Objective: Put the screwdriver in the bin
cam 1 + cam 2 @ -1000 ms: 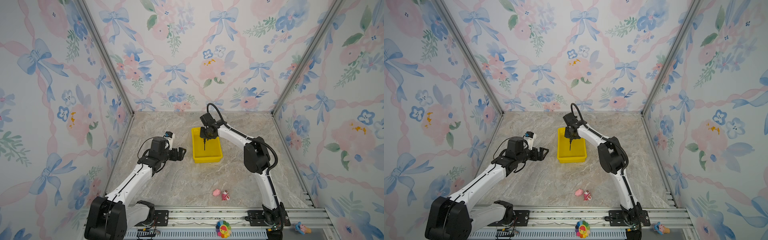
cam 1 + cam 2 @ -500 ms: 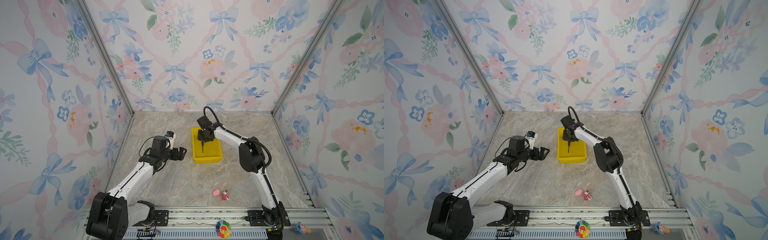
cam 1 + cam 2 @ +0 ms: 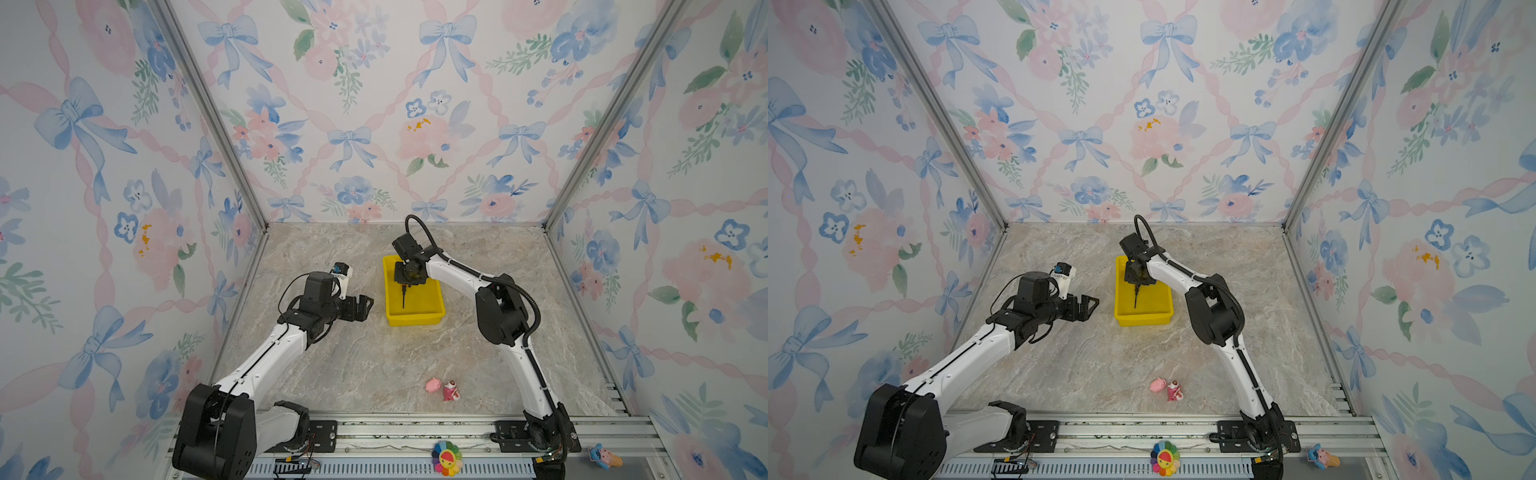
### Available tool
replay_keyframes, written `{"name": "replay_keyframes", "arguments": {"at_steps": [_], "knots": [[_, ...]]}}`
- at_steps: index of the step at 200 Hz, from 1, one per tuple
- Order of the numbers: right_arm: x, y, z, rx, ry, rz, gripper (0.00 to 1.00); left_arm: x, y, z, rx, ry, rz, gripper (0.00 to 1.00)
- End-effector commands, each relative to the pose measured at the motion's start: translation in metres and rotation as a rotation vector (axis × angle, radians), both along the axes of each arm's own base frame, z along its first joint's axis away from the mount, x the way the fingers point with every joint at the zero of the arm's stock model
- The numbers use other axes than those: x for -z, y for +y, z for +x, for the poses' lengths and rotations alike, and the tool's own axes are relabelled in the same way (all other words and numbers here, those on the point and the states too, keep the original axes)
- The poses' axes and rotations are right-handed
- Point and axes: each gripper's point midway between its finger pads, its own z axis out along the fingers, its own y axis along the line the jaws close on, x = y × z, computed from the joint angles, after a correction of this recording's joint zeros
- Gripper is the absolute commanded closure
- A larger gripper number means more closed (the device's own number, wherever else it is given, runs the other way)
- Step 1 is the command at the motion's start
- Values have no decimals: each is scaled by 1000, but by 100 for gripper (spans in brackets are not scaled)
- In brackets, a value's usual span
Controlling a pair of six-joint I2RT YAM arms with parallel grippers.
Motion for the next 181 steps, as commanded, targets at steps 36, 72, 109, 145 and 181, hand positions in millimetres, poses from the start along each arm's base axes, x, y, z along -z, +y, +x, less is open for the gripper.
{"name": "replay_keyframes", "arguments": {"at_steps": [36,72,109,145,181], "knots": [[-53,0,7,-17,-104,-10,53,-34,-6,9,29,-96,-5,3],[-113,-12,2,-19,-209,3,32,-37,6,9,-29,-116,14,2],[-165,-55,-22,-12,-324,-73,6,-30,38,6,-158,-161,127,2],[-199,-116,-55,37,-416,-161,3,-22,67,6,-277,-178,232,3],[-211,-185,-83,118,-469,-244,3,-17,97,4,-438,-185,266,3]]}}
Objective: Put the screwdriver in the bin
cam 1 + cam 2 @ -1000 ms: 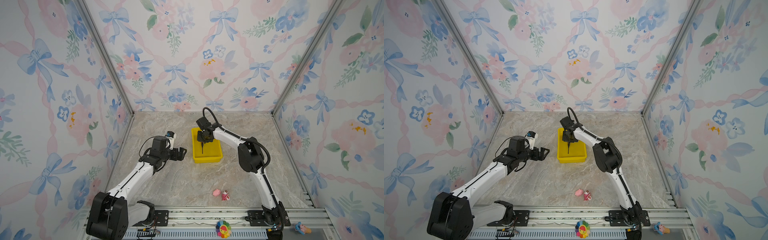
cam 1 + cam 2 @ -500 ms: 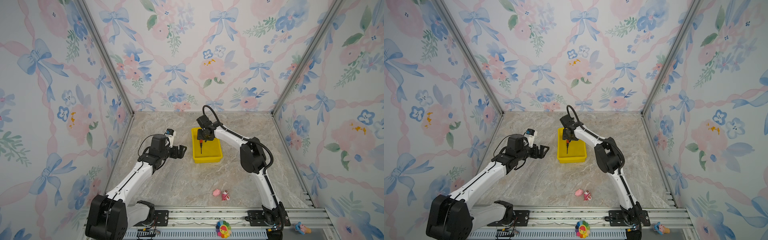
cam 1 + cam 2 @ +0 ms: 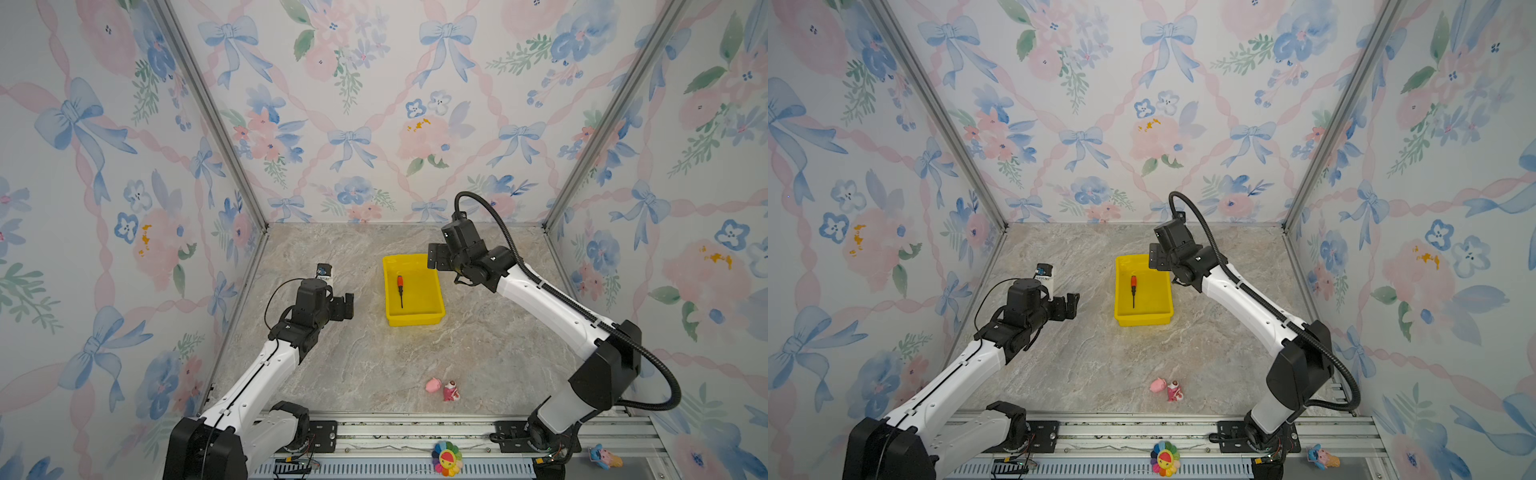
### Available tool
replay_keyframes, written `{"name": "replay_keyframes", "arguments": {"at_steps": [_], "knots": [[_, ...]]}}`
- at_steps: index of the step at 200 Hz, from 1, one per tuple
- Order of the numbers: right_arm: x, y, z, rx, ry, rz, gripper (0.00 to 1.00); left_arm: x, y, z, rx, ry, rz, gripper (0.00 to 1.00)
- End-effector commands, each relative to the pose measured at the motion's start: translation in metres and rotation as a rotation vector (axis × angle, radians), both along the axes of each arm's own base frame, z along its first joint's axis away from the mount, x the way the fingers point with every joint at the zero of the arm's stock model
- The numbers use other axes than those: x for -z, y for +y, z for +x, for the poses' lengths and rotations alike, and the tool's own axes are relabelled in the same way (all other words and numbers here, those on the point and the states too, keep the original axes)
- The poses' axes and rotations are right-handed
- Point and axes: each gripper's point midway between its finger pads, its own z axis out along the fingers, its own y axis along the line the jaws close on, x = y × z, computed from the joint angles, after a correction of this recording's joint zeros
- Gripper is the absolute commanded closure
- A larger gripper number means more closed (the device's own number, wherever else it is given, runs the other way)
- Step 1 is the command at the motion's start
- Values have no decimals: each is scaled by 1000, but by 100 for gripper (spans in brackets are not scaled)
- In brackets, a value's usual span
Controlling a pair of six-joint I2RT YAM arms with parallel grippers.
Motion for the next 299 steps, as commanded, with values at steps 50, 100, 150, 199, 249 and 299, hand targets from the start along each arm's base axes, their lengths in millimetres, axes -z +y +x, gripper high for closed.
{"name": "replay_keyframes", "arguments": {"at_steps": [50,100,150,199,249,299], "knots": [[25,-168,-47,338,-80,-58,3,4,62,9,-283,-40,36,2],[66,-238,-64,483,-41,-19,3,-3,80,10,-268,-188,196,2],[105,-237,-44,339,-143,-20,3,16,94,6,-274,-244,228,2],[133,-234,-34,284,-229,-68,3,16,93,13,-253,-321,229,3],[138,-231,-10,256,-323,-68,3,16,90,21,-243,-411,149,2],[144,-230,-7,249,-335,-71,3,26,88,28,-240,-448,109,3]]}}
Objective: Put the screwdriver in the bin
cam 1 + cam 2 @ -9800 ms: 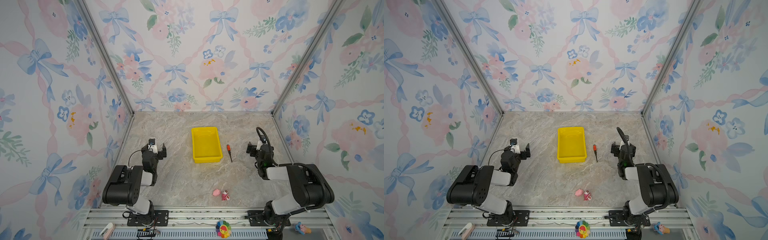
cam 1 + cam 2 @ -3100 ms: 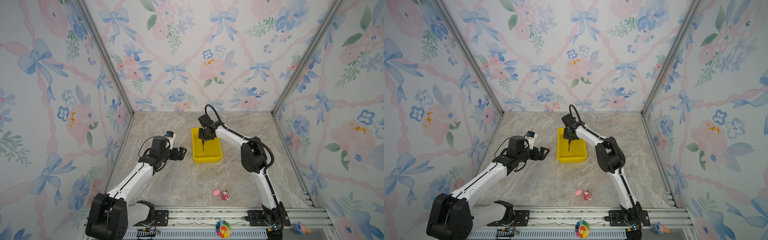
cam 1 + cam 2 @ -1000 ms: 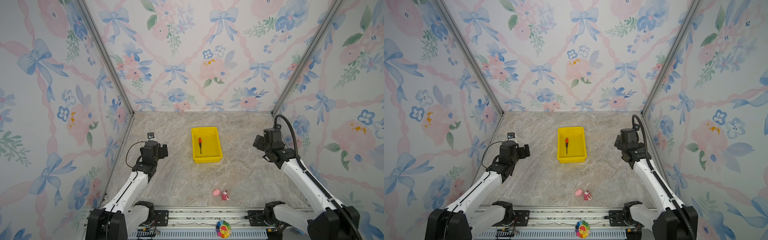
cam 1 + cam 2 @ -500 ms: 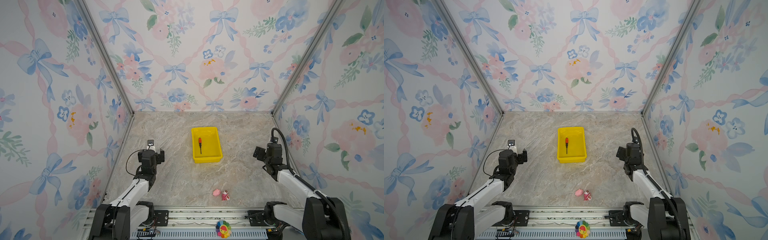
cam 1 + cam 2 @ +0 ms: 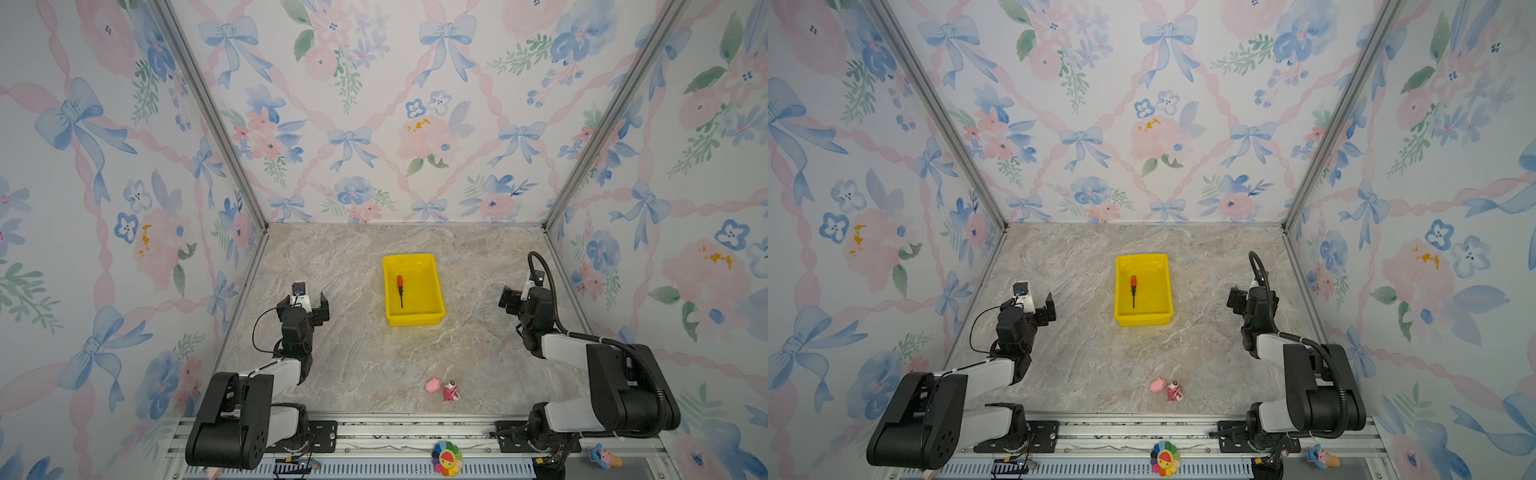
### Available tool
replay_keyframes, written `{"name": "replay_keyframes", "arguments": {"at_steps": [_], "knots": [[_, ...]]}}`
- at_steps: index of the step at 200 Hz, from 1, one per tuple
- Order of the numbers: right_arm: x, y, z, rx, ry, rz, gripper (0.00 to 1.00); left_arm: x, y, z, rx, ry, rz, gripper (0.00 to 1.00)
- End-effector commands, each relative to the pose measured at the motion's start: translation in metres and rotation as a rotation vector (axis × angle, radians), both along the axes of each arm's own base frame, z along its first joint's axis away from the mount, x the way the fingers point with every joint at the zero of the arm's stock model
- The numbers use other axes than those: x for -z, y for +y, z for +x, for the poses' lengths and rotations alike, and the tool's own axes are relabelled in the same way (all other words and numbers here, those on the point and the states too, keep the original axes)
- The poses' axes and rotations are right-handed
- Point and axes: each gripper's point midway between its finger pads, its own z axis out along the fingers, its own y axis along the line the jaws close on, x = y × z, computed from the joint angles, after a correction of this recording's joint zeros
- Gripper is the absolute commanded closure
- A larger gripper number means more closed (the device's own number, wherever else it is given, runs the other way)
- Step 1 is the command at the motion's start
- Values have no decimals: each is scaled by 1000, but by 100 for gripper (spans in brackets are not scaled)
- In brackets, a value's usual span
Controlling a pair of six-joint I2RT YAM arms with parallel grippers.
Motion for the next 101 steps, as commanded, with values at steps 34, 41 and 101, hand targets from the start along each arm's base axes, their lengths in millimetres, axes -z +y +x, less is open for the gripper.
{"name": "replay_keyframes", "arguments": {"at_steps": [34,41,101], "knots": [[-6,9,5,-44,-96,-39,3,-7,-6,17,49,-93,-37,3],[-3,10,6,-45,-104,-43,3,-4,-6,18,52,-89,-38,2],[0,12,8,-37,-91,-75,3,9,-10,24,78,-67,-37,3]]}}
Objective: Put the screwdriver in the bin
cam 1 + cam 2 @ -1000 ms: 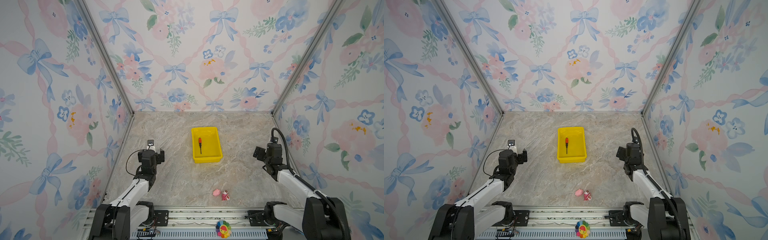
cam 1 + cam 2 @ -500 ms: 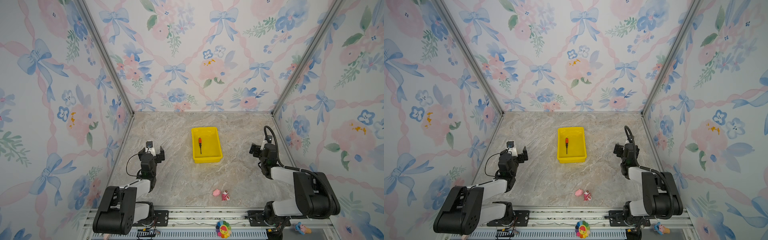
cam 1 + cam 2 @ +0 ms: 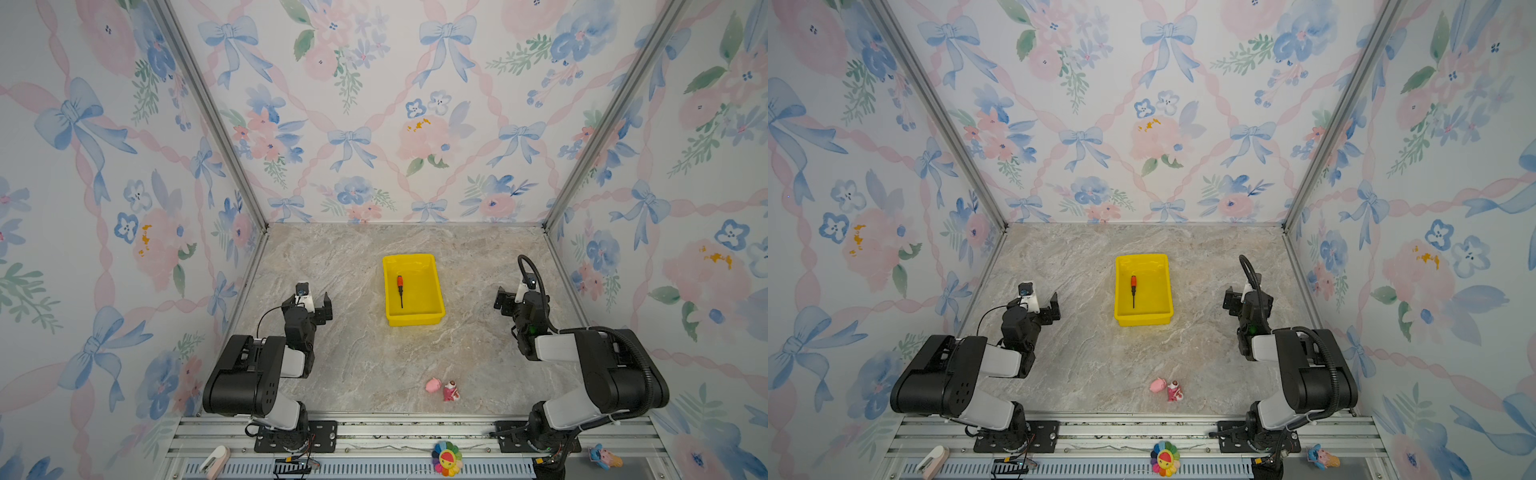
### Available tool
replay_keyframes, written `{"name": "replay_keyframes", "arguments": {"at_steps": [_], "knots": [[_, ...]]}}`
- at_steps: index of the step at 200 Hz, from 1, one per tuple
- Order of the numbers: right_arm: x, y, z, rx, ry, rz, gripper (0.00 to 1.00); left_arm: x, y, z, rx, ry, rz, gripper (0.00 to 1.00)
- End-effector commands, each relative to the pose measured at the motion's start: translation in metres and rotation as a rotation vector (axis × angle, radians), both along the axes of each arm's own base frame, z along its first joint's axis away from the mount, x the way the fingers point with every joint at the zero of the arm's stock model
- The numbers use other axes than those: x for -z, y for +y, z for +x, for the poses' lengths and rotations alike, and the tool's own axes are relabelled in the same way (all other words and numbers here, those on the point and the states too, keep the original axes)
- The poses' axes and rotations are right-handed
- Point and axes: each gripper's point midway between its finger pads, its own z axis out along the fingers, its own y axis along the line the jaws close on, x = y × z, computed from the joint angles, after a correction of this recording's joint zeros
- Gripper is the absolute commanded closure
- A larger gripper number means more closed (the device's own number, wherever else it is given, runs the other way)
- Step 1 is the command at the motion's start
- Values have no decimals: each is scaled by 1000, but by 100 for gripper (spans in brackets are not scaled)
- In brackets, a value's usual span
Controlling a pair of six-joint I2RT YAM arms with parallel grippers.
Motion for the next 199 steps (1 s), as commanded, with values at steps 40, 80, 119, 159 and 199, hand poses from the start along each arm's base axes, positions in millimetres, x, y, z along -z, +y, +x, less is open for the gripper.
{"name": "replay_keyframes", "arguments": {"at_steps": [40,80,119,159,199], "knots": [[-10,0,2,15,-42,-31,3,-11,-1,7,14,-52,-12,2],[-9,1,2,14,-40,-39,3,-11,0,7,14,-54,-12,2],[-10,2,3,14,-40,-45,3,-11,3,8,-1,-53,-19,3],[-9,1,2,14,-38,-46,3,-11,4,9,-6,-55,-20,2],[-7,15,7,-74,-17,-39,3,-11,5,9,-14,-54,-18,3]]}}
